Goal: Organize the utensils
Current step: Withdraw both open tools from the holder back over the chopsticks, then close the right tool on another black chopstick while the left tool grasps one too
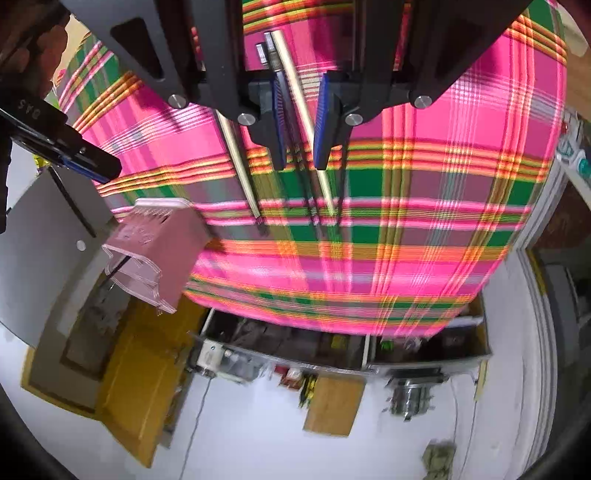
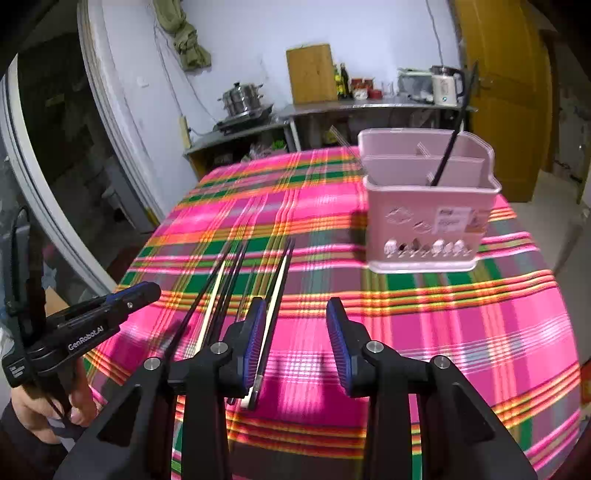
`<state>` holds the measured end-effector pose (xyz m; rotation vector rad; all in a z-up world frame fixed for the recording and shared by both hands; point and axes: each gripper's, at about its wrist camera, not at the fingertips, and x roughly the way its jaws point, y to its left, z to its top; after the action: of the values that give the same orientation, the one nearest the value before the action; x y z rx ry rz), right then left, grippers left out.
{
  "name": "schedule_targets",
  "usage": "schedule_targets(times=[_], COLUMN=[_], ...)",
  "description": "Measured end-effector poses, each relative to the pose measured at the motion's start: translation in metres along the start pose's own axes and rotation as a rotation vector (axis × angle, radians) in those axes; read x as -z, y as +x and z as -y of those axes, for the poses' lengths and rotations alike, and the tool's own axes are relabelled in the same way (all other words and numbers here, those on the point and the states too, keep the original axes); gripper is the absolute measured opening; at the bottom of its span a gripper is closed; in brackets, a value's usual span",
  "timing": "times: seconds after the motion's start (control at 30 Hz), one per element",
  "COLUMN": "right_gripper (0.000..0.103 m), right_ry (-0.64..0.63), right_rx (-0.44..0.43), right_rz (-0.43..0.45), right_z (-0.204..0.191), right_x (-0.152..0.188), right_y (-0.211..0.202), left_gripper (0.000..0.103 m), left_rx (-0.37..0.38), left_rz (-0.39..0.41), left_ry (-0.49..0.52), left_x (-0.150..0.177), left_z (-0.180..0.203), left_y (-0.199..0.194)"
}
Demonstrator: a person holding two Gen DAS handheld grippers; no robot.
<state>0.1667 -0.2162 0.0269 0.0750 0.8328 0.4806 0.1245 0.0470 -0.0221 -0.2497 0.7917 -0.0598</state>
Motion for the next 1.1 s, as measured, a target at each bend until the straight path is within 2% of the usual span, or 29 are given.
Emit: schedule_targets(times=[0.07,0.13,0.2,0.5,0.67,0.83,1.1], right_gripper=[0.032,0.03,0.026,0.02,0.018,0.017,0.015], right_ry=[0.0,0.0,0.004,0.013,0.012,0.002,0.01], right_rx=[-0.015,-0.02,-0.031,-0.05,-0.048,-0.037,-0.002], right_rz=[-0.022,-0.042,-0.061,-0.153,-0.19,-0.205,-0.203], right_z=[-0.002,-0.004,-0.005,-0.007,-0.009,-0.01,-0.004], right_x=[0.002,0.003,0.003,-0.003,-0.005,-0.007,-0.009], right_y=[0.011,0.023,0.036,0.099,0.125,0.14,0.139], left_gripper=[0.016,0.024,0.027,0.028,0.028,0.028,0.027], left_rx=[-0.007,-0.017,-0.025,-0.065,-0.074,-0.091,-0.114], left_rz=[-0.023,-0.041,-0.055,-0.136,-0.138,-0.132,-0.133], left_ry=[-0.013,-0.021,-0.029,-0.005,0.025,0.045,0.041], left_x=[0.003,0.004,0.003,-0.003,-0.004,-0.007,-0.009], left_z=[-0.007,-0.014,-0.021,-0.038,-0.038,-0.035,-0.037], left_y=[0.01,0.021,0.031,0.077,0.085,0.089,0.09])
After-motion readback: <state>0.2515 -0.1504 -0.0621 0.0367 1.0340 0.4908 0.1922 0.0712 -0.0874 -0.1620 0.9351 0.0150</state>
